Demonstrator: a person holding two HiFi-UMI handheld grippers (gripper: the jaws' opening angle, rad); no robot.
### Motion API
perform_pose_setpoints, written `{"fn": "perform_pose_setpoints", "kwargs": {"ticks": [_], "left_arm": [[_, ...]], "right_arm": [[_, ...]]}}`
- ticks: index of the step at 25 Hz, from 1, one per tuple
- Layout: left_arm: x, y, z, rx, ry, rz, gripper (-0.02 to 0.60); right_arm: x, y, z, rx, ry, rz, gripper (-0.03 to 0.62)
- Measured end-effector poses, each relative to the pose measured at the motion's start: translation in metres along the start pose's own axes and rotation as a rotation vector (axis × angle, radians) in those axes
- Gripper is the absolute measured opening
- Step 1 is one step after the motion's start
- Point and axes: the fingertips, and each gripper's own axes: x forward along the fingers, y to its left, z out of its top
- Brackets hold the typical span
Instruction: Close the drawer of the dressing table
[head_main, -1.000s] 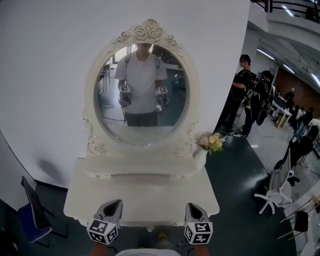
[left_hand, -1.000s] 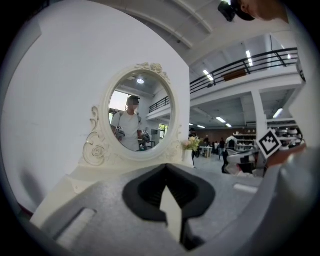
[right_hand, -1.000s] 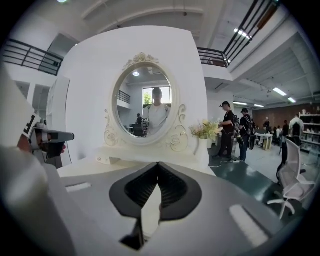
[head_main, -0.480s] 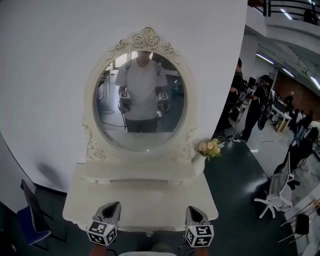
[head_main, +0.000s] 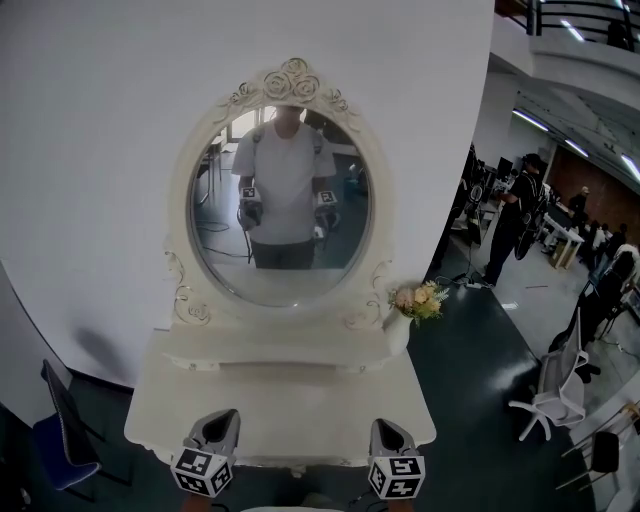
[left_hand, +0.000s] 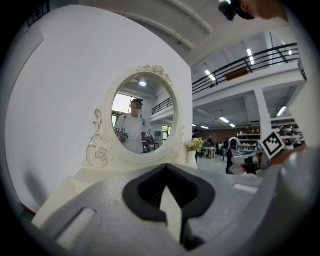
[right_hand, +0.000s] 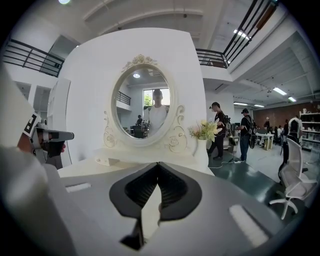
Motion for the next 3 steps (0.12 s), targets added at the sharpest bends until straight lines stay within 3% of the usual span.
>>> {"fn": "perform_pose_setpoints", "kwargs": {"ticks": [3], "left_arm": [[-0.0036,-0.0029,0.0009,0.008,-0.007,0.002,-0.002]], "right_arm": [[-0.0048,-0.0014,-0.0040,0.008,0.006,-0.002,0.003]]}}
